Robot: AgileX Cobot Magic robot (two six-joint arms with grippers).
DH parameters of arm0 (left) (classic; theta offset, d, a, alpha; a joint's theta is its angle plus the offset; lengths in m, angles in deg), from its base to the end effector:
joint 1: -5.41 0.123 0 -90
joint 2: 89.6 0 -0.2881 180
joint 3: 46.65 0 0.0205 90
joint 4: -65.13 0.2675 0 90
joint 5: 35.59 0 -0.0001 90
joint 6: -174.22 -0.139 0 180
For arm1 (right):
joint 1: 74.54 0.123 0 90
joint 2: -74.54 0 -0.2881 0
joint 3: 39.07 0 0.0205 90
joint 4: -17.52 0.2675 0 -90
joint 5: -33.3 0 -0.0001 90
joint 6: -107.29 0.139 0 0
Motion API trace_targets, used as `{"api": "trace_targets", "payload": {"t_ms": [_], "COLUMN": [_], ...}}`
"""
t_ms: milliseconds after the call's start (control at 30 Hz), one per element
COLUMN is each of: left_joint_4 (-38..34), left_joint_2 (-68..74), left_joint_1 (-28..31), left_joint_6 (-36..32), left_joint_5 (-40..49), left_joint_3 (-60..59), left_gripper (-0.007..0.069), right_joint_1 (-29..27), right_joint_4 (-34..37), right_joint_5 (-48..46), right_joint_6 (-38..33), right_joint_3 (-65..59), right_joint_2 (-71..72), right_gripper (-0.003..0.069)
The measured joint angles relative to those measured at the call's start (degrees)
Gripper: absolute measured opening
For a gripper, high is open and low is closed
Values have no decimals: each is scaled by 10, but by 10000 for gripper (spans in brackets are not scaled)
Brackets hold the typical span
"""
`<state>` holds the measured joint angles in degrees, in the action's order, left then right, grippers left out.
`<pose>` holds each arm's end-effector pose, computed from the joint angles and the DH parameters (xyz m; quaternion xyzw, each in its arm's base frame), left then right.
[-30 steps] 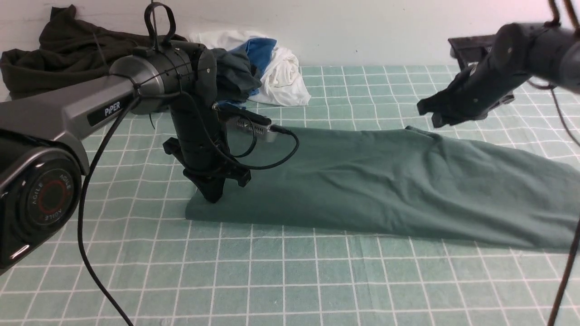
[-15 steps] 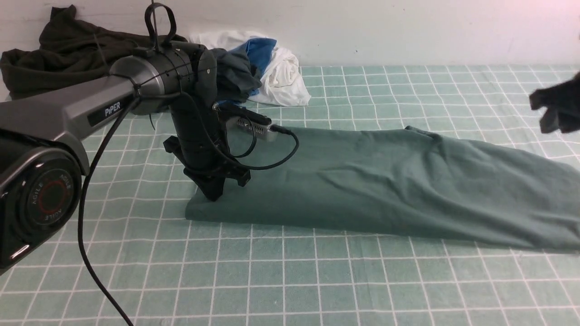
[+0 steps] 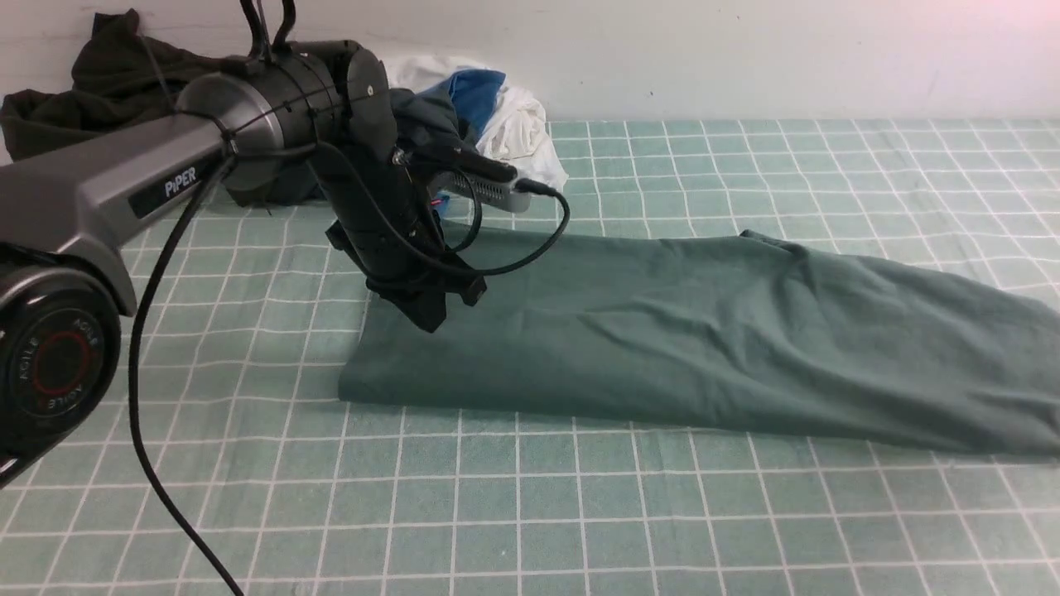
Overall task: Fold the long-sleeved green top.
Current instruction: Use the right arm to clamp the right edge of the fabric
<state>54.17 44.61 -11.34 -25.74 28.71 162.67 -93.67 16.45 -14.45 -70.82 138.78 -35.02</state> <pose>0.4635 -0.1644 0.1462 0.2806 0.9510 -0.0869 0.0962 0.3785 -0.1333 0.1844 0.1746 0.9683 -0.0346 0.1751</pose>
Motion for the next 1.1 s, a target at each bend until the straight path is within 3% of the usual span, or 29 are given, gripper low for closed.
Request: {"api": "trace_targets", "payload": {"t_ms": [33, 100, 233, 600, 767, 967, 1100], "left_joint_4": [0, 0, 0, 0, 0, 0, 11], "left_joint_2": [3, 22, 37, 38, 38, 37, 20], "left_joint_1": [0, 0, 0, 0, 0, 1, 9], "left_joint_6": [-1, -1, -1, -5, -9, -28, -29], "left_joint_5": [1, 10, 23, 29, 29, 30, 40], "left_joint_3": [0, 0, 0, 0, 0, 0, -1], "left_gripper": [-4, -4, -4, -4, -4, -4, -4], "right_joint_1": [-1, -14, -23, -24, -24, -24, -21], "right_joint_4": [-1, -14, -26, -10, 23, 56, 39], "right_joint_5": [0, 3, 17, 49, 51, 44, -1], "right_joint_6": [2, 10, 20, 21, -10, -65, -73], "right_joint_3": [0, 0, 0, 1, 1, 4, 26], "right_joint_2": [-4, -33, -83, -135, -135, -134, -115], "right_gripper": [374, 474, 559, 573, 414, 86, 54]}}
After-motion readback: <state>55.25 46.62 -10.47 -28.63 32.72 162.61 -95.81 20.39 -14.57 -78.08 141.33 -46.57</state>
